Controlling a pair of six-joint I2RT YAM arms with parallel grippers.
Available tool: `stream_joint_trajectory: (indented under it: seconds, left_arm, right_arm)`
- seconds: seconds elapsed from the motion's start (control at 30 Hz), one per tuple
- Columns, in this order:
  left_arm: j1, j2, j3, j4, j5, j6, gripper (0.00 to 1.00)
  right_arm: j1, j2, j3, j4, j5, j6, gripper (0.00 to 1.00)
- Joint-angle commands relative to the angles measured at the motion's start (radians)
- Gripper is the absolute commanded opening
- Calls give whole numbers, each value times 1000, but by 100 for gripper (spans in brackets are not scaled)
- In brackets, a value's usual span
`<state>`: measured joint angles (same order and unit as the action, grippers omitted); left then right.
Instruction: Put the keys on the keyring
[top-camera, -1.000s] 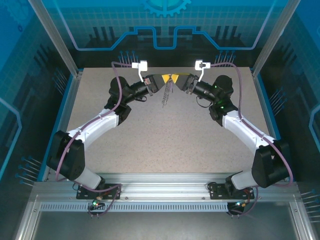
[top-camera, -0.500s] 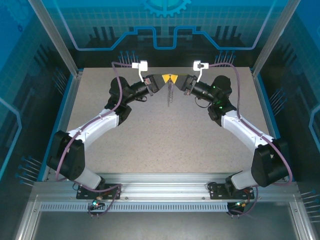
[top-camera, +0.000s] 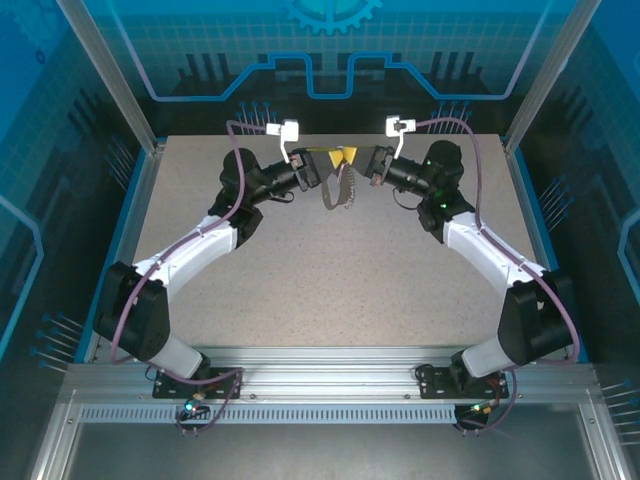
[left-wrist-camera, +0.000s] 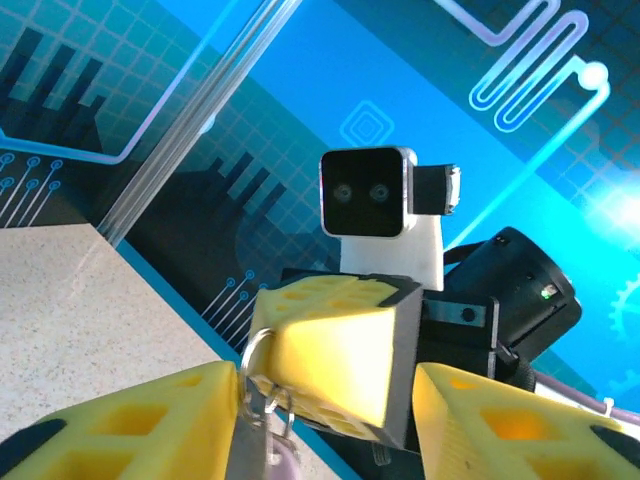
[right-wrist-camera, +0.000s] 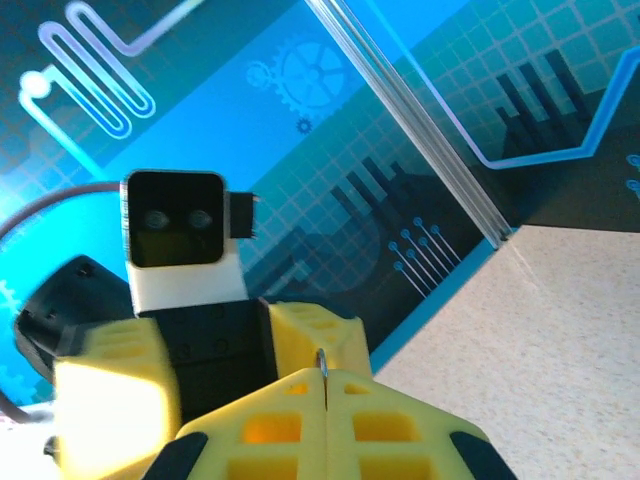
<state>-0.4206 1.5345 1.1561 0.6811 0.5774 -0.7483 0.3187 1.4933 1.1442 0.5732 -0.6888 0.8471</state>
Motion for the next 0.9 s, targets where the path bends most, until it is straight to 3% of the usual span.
stream_joint_trajectory:
  seconds: [0.0, 0.2, 0.43, 0.7, 0.87]
  left_arm:
    - [22, -22, 66, -104, 44, 93, 58]
    - [55, -1, 146, -269, 115, 193, 67]
    - [89, 62, 272, -487, 213, 325, 69]
    - [101, 139, 399, -691, 323, 448, 55]
    - [101, 157, 413, -698, 344, 450, 51]
  right_arm:
    - [-40, 25, 70, -77, -94, -74, 0]
    - [-98, 80, 130, -144, -213, -121, 0]
    - [-125, 146, 219, -249, -349, -206, 0]
    - [-124, 171, 267, -355, -420, -276, 0]
    - [-121, 175, 266, -361, -429, -281, 0]
